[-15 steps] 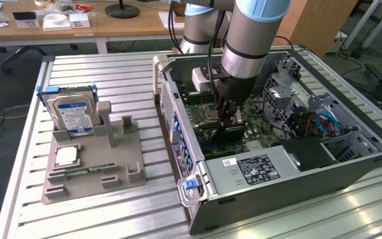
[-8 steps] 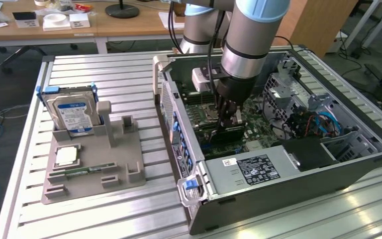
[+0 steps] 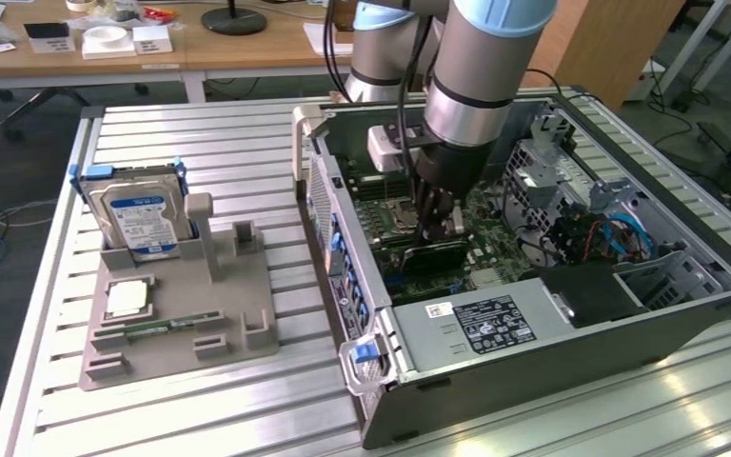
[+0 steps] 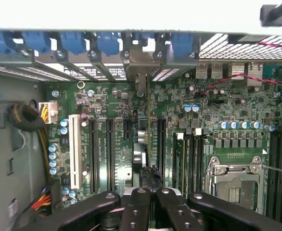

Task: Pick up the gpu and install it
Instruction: 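Press down on the gpu until it lock into place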

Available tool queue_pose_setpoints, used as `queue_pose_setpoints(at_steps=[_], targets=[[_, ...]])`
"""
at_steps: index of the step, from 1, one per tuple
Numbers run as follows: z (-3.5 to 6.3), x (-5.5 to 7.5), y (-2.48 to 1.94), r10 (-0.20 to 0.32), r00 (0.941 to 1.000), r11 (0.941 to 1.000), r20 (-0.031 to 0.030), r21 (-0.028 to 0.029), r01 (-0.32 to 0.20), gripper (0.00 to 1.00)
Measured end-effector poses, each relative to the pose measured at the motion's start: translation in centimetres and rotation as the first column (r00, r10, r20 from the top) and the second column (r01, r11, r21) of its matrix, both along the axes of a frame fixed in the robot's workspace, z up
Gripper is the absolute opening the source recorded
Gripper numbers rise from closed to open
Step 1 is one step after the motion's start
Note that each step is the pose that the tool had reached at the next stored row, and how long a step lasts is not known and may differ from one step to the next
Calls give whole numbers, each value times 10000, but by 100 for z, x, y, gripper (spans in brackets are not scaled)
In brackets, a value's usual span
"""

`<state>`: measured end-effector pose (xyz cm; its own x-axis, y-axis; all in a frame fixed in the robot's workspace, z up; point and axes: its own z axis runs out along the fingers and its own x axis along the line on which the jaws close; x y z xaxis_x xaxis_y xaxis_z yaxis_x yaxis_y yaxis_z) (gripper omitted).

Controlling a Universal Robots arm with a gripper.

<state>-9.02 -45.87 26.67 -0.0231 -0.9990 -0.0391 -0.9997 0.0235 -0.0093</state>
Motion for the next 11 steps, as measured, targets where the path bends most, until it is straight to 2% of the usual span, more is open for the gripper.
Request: queue_pose_setpoints(at_steps=[5, 11], targets=[[113, 0, -1, 1, 10000, 10000, -1, -3, -1, 11], [300, 1, 0, 1, 10000, 10000, -1, -3, -1, 11]])
